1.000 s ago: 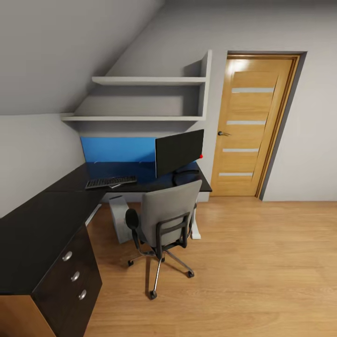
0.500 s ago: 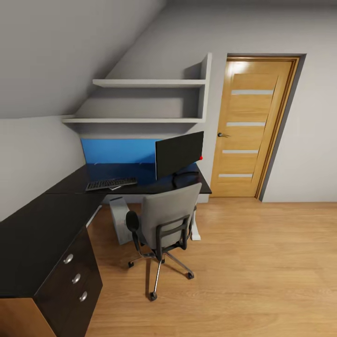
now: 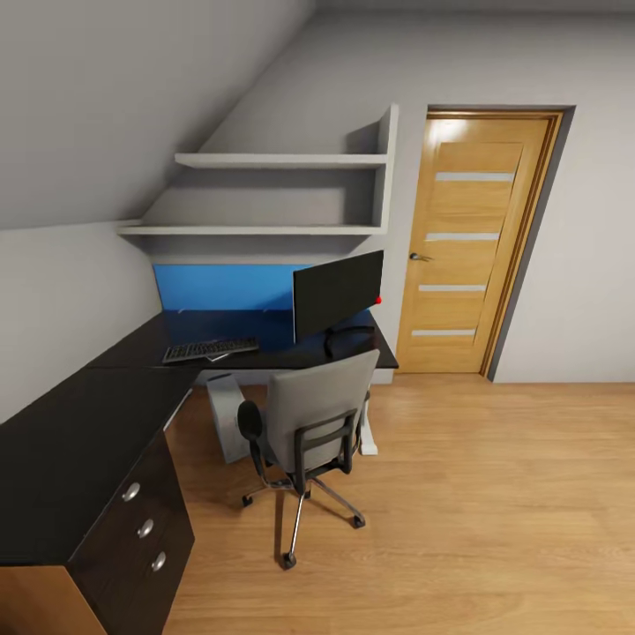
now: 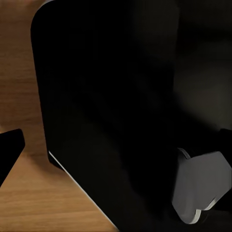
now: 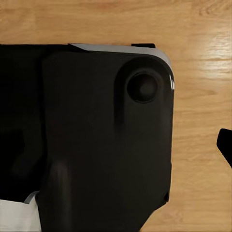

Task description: In the bedroom, organize the workspace by keeping the computer under the desk, ensuring the monitor is on the desk, placing the keyboard on the desk next to the monitor, placing the mouse on the desk next to the keyboard, moving the folder from the swivel chair onto the desk next to the mouse, stacking the notebook on top of the folder with the pen on top of the notebook, and positioning the swivel chair next to the desk.

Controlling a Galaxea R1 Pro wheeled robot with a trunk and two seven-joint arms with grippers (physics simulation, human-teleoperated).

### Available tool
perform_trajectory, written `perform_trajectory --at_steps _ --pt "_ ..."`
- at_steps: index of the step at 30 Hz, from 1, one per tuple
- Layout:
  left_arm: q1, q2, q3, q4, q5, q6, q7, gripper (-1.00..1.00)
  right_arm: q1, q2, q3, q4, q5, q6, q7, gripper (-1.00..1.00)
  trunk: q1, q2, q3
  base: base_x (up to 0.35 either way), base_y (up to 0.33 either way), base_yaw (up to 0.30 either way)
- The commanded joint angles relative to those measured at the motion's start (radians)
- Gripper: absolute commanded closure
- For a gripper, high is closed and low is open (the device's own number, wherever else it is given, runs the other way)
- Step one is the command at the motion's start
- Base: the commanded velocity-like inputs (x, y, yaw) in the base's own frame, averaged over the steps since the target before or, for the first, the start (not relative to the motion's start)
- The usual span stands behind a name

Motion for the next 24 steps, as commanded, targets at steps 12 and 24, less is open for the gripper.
perform_trajectory --at_steps 12,24 --pt "0.001 0.000 0.000 -0.002 0.000 -0.001 0.000 -1.00 0.000 -0.001 0.000 -0.001 0.000 -0.002 0.000 -1.00 -0.046 0.084 0.037 0.000 0.000 0.000" --pt "0.001 0.001 -0.030 -0.003 -0.037 0.000 0.004 -1.00 0.000 -0.001 0.000 -0.001 0.000 -0.004 0.000 -1.00 -0.065 0.119 0.053 0.000 0.000 0.000"
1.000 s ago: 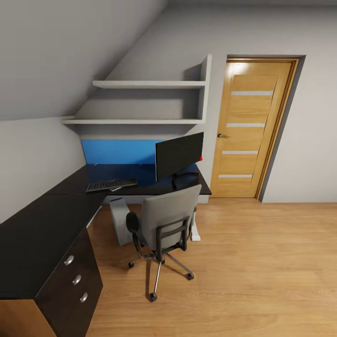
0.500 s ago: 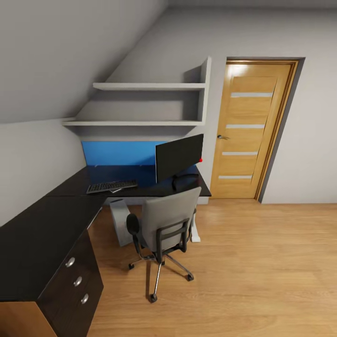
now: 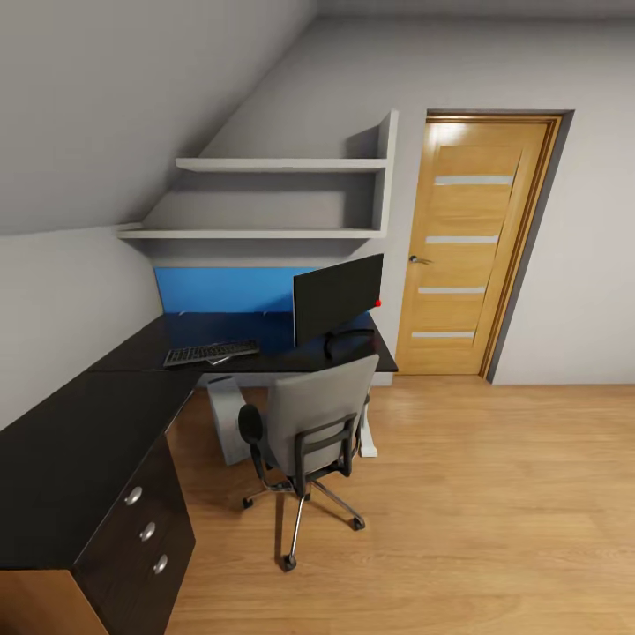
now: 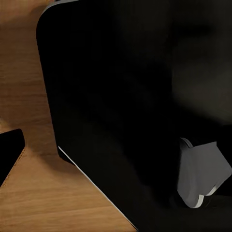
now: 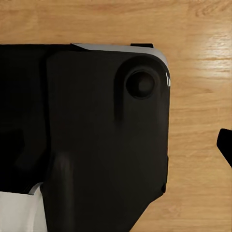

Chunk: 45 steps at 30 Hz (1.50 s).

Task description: In the bedroom, organize the workspace by keeping the computer under the desk, ensuring the monitor is on the desk, placing the keyboard on the desk next to the monitor, placing the mouse on the desk next to the keyboard, moving the folder from the swivel chair onto the desk next to the mouse, stacking the notebook on top of the folder with the pen on top of the notebook, and positioning the swivel chair next to the desk.

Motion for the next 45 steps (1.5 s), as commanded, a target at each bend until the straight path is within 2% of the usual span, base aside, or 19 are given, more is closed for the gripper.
perform_trajectory --at_steps 1,6,36,45 --pt "0.001 0.000 -0.004 -0.002 -0.005 0.000 0.000 -1.00 0.000 0.000 0.000 -0.001 -0.001 -0.002 0.000 -1.00 0.000 -0.001 -0.001 0.000 0.000 0.000" --pt "0.001 -0.001 -0.009 -0.002 -0.011 0.000 0.001 -1.00 0.000 0.000 0.000 -0.001 -0.001 -0.004 0.001 -1.00 0.000 -0.001 -0.001 0.008 0.000 0.000" --pt "0.001 -0.001 -0.009 -0.017 -0.011 0.000 0.004 -1.00 0.000 0.000 -0.001 -0.001 0.000 -0.005 0.001 -1.00 0.000 -0.001 -0.001 0.297 -0.133 0.000" --pt "0.001 -0.001 -0.010 -0.021 -0.012 0.000 0.004 -1.00 0.000 0.000 0.005 -0.001 0.004 -0.004 0.001 -1.00 0.000 -0.001 -0.001 0.133 -0.097 0.000"
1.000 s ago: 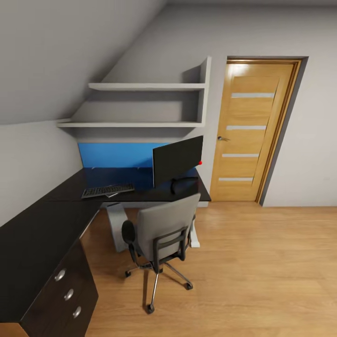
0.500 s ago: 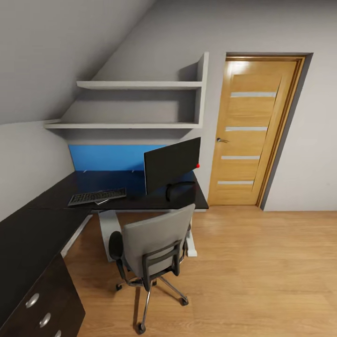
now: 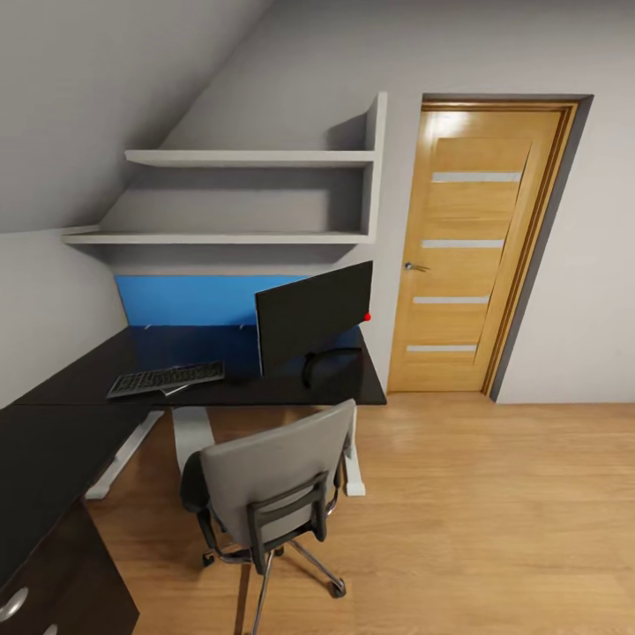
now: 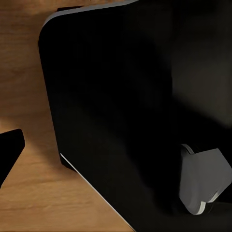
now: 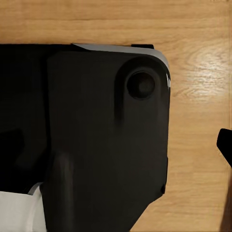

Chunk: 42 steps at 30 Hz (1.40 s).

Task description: In the bedroom, organize the workspace by keeping the computer under the desk, ensuring the monitor is on the desk, placing the keyboard on the desk next to the monitor, placing the mouse on the desk next to the keyboard, moving the folder from the swivel chair onto the desk next to the mouse, stacking the notebook on top of the folder with the pen on top of the notebook, and positioning the swivel chair next to the desk.

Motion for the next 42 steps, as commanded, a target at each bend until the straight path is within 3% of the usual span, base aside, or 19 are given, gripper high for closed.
perform_trajectory --at_steps 1,12,31,42 --pt "0.001 0.000 -0.003 -0.002 -0.005 0.000 0.000 -1.00 0.000 0.000 0.001 -0.001 0.000 -0.002 0.000 -1.00 0.000 -0.001 -0.001 0.125 -0.106 0.000" --pt "0.001 0.000 -0.003 -0.002 -0.005 0.000 0.000 -1.00 0.000 0.000 0.003 -0.002 0.001 -0.007 0.000 -1.00 0.000 -0.001 -0.001 0.216 -0.203 -0.026" --pt "0.001 0.000 -0.003 -0.003 -0.003 -0.001 0.001 -1.00 0.000 -0.002 0.001 -0.002 0.001 -0.014 -0.002 -1.00 0.000 -0.001 -0.001 0.026 -0.027 -0.254" --pt "0.001 0.000 0.006 -0.003 0.003 -0.084 0.002 -1.00 0.000 -0.002 0.001 -0.002 0.001 -0.054 -0.003 -1.00 0.000 -0.001 -0.001 0.000 0.000 -0.265"
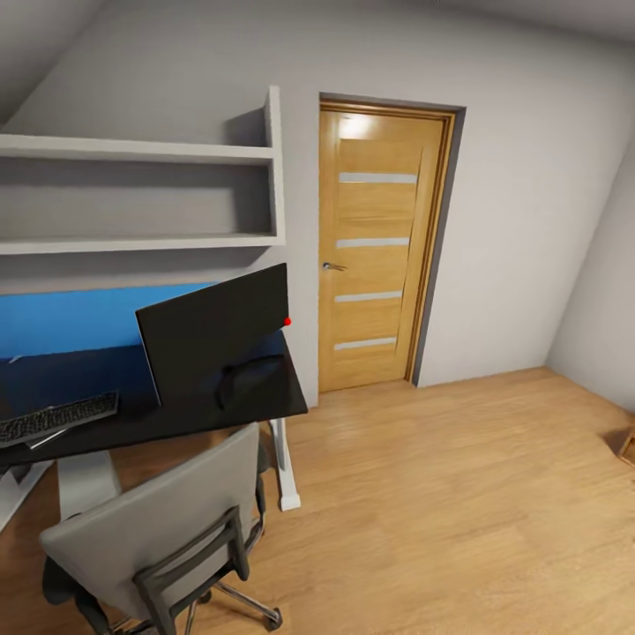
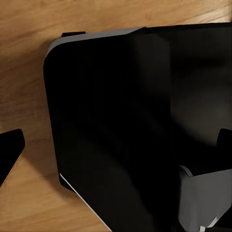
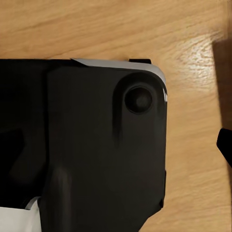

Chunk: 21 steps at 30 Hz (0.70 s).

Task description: In the bedroom, organize the workspace by keeping the computer under the desk, ensuring the monitor is on the desk, placing the keyboard on the desk next to the monitor, placing the mouse on the desk next to the keyboard, moving the folder from the swivel chair onto the desk next to the mouse, stacking the notebook on top of the folder with the pen on top of the notebook, and positioning the swivel chair next to the desk.

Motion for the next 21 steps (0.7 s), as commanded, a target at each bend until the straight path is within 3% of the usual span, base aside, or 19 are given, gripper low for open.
perform_trajectory --at_steps 1,8,16,21 --pt "0.001 0.000 -0.002 -0.002 -0.004 -0.003 0.000 -1.00 0.000 0.000 0.000 -0.001 0.000 -0.005 0.000 -1.00 0.000 -0.001 -0.001 0.000 0.000 -0.265" --pt "0.001 0.001 -0.001 -0.002 -0.003 -0.007 0.001 -1.00 0.000 0.000 -0.001 -0.001 0.000 -0.013 -0.001 -1.00 0.000 -0.001 -0.001 0.000 0.000 -0.266" --pt "0.001 0.003 0.056 -0.005 0.044 -0.011 0.000 -1.00 0.000 0.000 -0.006 -0.001 -0.004 -0.124 -0.003 -1.00 0.000 -0.001 -0.001 0.000 0.000 -0.266" --pt "0.001 0.004 0.074 -0.034 0.061 -0.034 0.002 -1.00 0.000 0.000 -0.007 -0.013 -0.006 -0.181 -0.003 -1.00 0.000 -0.001 -0.001 0.000 0.000 -0.266"
